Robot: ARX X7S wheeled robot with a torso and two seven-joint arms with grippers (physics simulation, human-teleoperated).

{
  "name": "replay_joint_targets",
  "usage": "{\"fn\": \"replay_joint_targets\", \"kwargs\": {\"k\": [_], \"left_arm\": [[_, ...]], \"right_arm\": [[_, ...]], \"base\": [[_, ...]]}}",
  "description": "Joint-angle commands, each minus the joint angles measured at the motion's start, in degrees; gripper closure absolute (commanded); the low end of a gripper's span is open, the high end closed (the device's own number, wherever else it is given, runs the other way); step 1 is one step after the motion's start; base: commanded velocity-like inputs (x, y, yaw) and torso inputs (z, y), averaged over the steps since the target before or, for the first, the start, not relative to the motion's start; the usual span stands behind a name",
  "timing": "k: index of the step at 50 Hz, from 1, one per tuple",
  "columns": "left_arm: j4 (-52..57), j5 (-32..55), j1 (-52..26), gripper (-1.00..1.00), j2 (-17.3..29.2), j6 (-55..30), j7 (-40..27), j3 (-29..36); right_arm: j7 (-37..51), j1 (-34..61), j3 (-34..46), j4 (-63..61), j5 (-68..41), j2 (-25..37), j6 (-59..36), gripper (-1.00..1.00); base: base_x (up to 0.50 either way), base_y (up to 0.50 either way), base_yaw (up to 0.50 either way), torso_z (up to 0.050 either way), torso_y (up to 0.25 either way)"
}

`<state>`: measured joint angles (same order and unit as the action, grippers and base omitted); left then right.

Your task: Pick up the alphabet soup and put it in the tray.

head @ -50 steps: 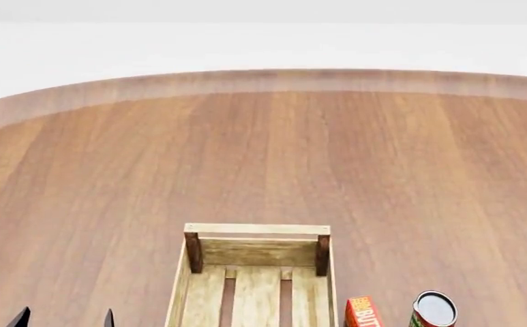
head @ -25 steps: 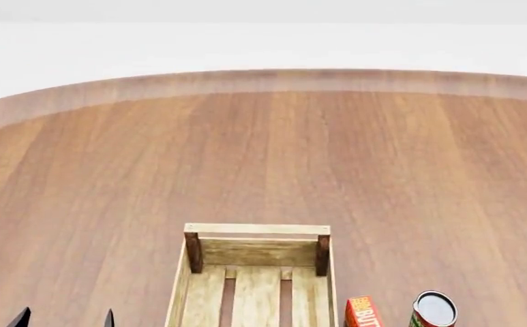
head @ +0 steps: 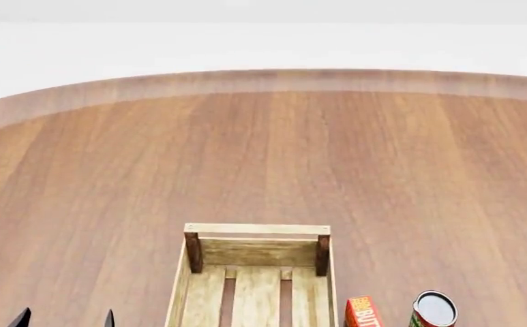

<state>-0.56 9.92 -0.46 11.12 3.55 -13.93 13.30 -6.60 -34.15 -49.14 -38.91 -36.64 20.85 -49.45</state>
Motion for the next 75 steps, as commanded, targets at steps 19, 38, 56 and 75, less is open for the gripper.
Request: {"fn": "replay_joint_targets", "kwargs": {"k": [19, 38, 56, 75], "left_arm": [[0.0, 0.6, -0.1, -1.0, 0.6, 0.2, -0.7, 0.8], [0.1, 1.2, -0.1, -1.0, 0.9, 0.3, -1.2, 1.2], [0.3, 1.6, -0.2, -1.0, 1.3, 0.3, -1.5, 1.6], [0.0, 2.1, -0.4, -1.0, 1.6, 0.4, -1.8, 2.1]], "right_arm": [[-1.5, 1.6, -3.8, 9.9, 2.7, -2.1, 5.5, -1.0], [0.4, 5.7, -2.6, 14.5, 3.8, -0.3, 4.6, -1.0], [3.4, 9.7, -1.6, 15.3, 3.7, 1.8, 1.4, -1.0], [4.9, 13.1, 1.7, 17.9, 4.6, 2.0, 1.0, -1.0]], "base": [[0.0, 0.0, 0.0, 0.0, 0.0], [0.0, 0.0, 0.0, 0.0, 0.0], [0.0, 0.0, 0.0, 0.0, 0.0], [0.0, 0.0, 0.0, 0.0, 0.0]]}}
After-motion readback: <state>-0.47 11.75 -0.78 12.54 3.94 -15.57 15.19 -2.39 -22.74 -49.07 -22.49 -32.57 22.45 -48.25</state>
